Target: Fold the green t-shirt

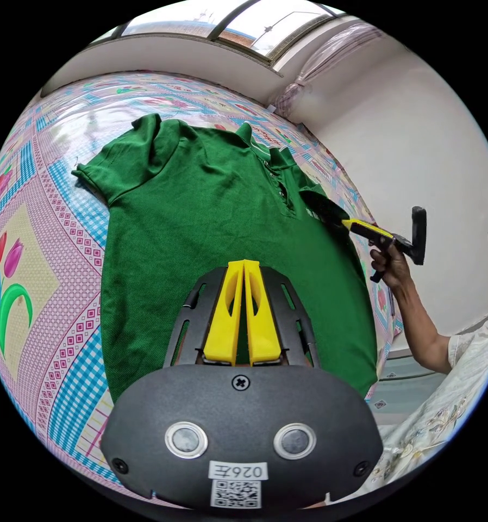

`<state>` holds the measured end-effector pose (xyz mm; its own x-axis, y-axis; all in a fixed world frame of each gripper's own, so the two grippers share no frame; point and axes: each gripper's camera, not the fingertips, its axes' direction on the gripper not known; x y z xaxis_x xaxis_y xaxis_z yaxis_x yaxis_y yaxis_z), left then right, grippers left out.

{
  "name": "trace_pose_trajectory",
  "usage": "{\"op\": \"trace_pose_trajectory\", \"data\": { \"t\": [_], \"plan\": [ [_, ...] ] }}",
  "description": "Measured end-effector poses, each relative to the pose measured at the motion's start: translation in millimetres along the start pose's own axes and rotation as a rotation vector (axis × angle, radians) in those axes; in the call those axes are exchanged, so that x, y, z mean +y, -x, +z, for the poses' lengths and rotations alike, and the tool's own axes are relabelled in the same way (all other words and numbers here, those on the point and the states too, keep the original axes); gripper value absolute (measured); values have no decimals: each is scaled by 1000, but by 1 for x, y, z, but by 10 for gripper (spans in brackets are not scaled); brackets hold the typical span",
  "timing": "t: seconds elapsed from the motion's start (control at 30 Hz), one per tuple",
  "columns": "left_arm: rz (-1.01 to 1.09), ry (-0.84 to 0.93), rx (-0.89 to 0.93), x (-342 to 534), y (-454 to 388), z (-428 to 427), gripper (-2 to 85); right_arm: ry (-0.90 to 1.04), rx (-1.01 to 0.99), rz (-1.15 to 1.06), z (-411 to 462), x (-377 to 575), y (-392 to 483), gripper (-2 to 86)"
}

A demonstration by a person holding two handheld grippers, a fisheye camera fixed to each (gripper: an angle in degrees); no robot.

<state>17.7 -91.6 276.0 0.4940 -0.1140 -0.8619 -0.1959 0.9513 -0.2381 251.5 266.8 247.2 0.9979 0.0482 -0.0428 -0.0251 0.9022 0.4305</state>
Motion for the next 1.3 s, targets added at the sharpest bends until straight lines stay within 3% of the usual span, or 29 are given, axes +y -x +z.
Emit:
{"op": "trace_pose_trajectory", "data": {
  "t": [0.07, 0.1, 0.17, 0.5, 0.7, 0.93, 1.03, 1.17, 1.3],
  "plan": [
    [-3, 0, 5, -1, 1, 0, -10, -1, -361, 83, 0, 9, -46, -12],
    [-3, 0, 6, -1, 2, 0, -10, 24, -391, 76, 6, 11, -51, -12],
    [-4, 0, 8, -2, 3, 0, -10, 93, -347, 68, 20, 22, -62, -12],
    [-14, 0, 29, -6, 10, 0, -10, 9, -399, 54, 10, 20, -70, 28],
    [-22, 0, 46, -9, 17, 0, -10, -22, -11, 104, 15, 22, -66, -3],
    [-17, 0, 35, -12, 21, -2, -10, 135, 320, -85, 98, -20, -23, -10],
    [-20, 0, 42, -13, 25, -3, -10, 174, 549, -21, 108, -27, -37, -12],
    [-22, 0, 46, -14, 30, -4, -10, 73, 371, 116, 84, -30, -58, -13],
    [-26, 0, 53, -15, 35, -6, -10, -6, 239, 27, 89, -50, -31, -13]
  ]
}}
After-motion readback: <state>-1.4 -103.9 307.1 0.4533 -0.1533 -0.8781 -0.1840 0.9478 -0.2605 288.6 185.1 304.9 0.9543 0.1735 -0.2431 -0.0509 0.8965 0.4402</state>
